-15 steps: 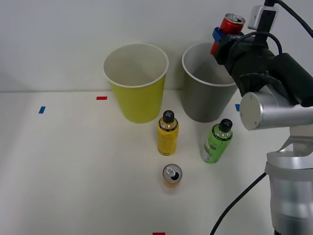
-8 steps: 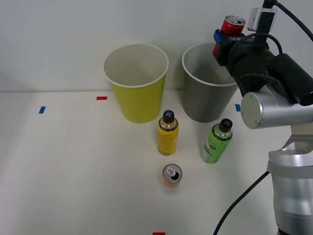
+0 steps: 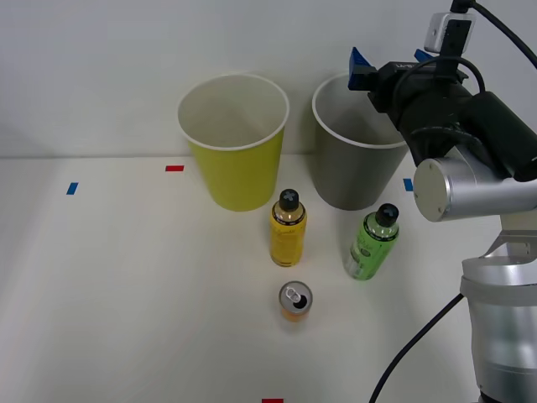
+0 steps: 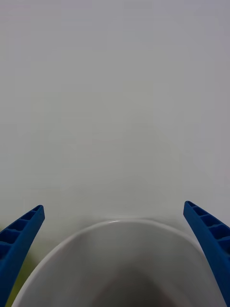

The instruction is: Put cans in the gray bin, plastic bottles in the light green bin

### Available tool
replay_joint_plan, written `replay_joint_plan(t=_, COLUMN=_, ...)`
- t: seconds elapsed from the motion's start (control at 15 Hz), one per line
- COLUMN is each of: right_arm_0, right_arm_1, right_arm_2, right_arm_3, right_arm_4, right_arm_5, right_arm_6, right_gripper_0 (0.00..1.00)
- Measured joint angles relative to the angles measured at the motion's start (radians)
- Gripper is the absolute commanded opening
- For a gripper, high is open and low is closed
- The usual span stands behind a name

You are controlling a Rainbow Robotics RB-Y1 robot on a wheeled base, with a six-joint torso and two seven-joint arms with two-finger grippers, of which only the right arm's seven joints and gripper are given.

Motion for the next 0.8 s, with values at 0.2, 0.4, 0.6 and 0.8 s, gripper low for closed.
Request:
replay_joint_plan(t=0.2, right_arm_0=0.0, right_arm_1=0.0, right_arm_2=0.0, right_arm_3=0.0, right_arm_4=-0.002, right_arm_5=-0.001, right_arm_6=0.002, right_gripper_0=1.0)
replay_joint_plan(t=0.4, right_arm_0=0.0, right_arm_1=-0.001, right_arm_2=0.0, right_arm_3=0.0, right_arm_4=-0.003, right_arm_5=-0.004, right_arm_6=0.007, right_gripper_0=1.0)
replay_joint_plan(t=0.6, right_arm_0=0.0, right_arm_1=0.0, right_arm_2=0.001, right_arm_3=0.0, right_arm_4=-0.005, right_arm_5=-0.006, right_arm_6=0.008, right_gripper_0=1.0)
replay_joint_plan(t=0.8, right_arm_0=0.013, right_arm_1=-0.013, right_arm_2=0.004, right_arm_3=-0.016, right_arm_4=-0.008, right_arm_5=-0.034, right_arm_6=0.004, right_gripper_0=1.0)
